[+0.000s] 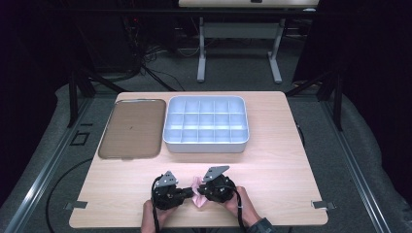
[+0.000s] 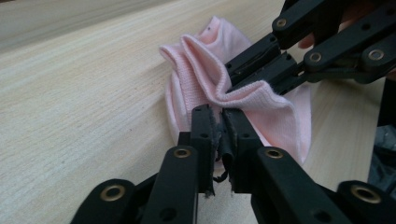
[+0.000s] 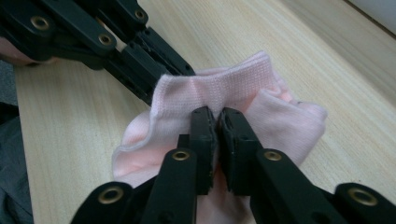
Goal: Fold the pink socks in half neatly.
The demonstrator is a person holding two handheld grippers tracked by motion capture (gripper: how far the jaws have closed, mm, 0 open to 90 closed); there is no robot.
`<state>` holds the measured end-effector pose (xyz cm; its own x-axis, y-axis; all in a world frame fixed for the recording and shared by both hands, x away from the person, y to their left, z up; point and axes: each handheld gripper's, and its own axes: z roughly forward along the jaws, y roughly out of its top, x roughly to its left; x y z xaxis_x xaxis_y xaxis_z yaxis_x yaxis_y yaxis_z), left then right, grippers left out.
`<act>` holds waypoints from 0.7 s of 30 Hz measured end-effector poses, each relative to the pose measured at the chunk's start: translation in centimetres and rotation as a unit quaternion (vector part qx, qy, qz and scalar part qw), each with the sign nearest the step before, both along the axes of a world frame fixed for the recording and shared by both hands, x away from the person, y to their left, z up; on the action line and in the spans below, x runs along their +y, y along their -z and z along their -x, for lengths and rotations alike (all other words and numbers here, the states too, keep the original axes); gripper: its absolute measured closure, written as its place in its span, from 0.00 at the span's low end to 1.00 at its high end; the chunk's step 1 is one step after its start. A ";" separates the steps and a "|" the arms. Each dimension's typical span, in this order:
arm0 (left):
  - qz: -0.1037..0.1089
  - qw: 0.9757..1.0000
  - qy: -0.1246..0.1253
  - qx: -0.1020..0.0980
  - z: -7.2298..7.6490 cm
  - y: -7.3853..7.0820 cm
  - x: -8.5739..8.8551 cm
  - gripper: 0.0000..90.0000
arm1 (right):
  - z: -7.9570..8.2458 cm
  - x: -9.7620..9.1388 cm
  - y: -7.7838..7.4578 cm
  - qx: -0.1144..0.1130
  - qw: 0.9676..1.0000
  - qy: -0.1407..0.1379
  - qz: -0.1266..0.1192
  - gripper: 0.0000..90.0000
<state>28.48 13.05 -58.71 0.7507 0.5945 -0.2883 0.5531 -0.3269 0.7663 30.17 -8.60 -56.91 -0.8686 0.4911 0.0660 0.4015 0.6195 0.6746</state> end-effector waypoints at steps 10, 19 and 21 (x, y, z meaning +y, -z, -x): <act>0.037 0.998 -0.027 -0.031 1.2 -3.8 1.5 0.85 | 0.4 -1.2 -1.1 -0.012 0.999 -0.001 -0.046 0.72; -0.024 0.999 0.015 -0.041 0.6 -4.0 -1.6 0.88 | 1.1 -4.3 -1.9 0.002 0.998 0.028 -0.059 0.66; -0.035 0.999 0.017 -0.037 0.3 -3.1 -1.8 0.90 | 1.3 -5.0 -1.8 0.005 0.997 0.045 -0.059 0.66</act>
